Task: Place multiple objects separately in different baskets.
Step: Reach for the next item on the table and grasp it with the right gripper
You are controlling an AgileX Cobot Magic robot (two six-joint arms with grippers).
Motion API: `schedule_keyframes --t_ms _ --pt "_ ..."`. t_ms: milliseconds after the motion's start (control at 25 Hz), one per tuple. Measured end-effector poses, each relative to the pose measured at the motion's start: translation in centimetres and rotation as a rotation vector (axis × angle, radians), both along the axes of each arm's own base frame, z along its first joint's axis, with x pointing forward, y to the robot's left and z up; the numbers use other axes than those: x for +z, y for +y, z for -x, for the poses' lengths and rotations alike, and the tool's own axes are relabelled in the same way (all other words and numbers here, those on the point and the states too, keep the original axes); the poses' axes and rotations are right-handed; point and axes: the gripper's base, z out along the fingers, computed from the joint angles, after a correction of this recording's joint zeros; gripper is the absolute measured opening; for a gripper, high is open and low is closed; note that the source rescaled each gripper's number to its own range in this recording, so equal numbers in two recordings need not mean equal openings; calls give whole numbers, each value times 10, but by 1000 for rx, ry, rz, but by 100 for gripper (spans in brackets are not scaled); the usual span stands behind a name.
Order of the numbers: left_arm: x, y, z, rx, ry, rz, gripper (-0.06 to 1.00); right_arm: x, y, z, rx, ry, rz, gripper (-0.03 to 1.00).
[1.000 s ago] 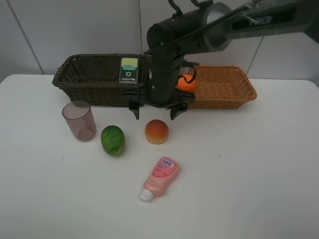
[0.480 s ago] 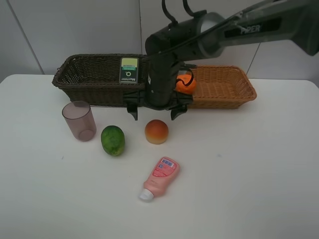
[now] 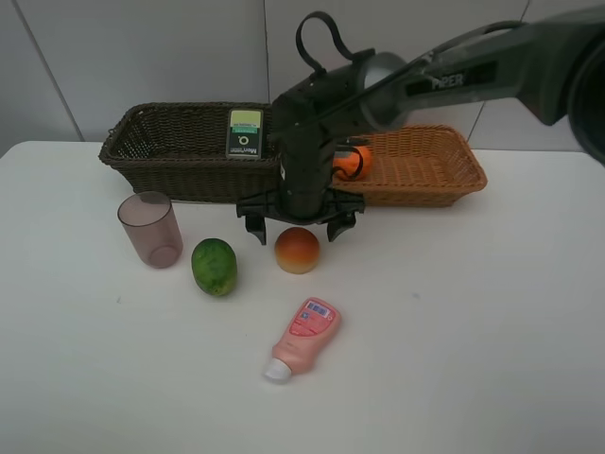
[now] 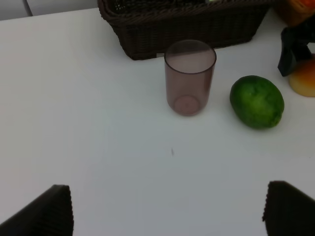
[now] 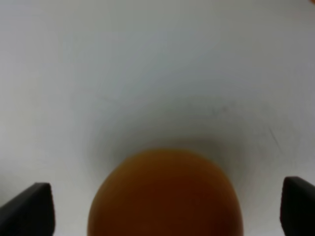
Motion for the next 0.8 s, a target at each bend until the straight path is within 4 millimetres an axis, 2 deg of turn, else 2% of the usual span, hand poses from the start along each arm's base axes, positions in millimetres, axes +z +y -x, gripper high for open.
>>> schedule_keyframes --t_ms 520,600,640,680,760,800 --pt "0 0 0 0 0 0 100 -16 0 1 -5 33 23 100" --pt "0 0 0 0 0 0 100 -16 0 2 -12 43 16 94" --pt "0 0 0 0 0 0 100 -16 0 2 -14 44 14 85" --pt "0 0 0 0 0 0 100 -16 0 2 -16 47 13 71" --pt "0 0 0 0 0 0 100 -16 0 2 -16 47 13 30" --pt "0 0 0 0 0 0 100 -16 0 2 -17 48 13 5"
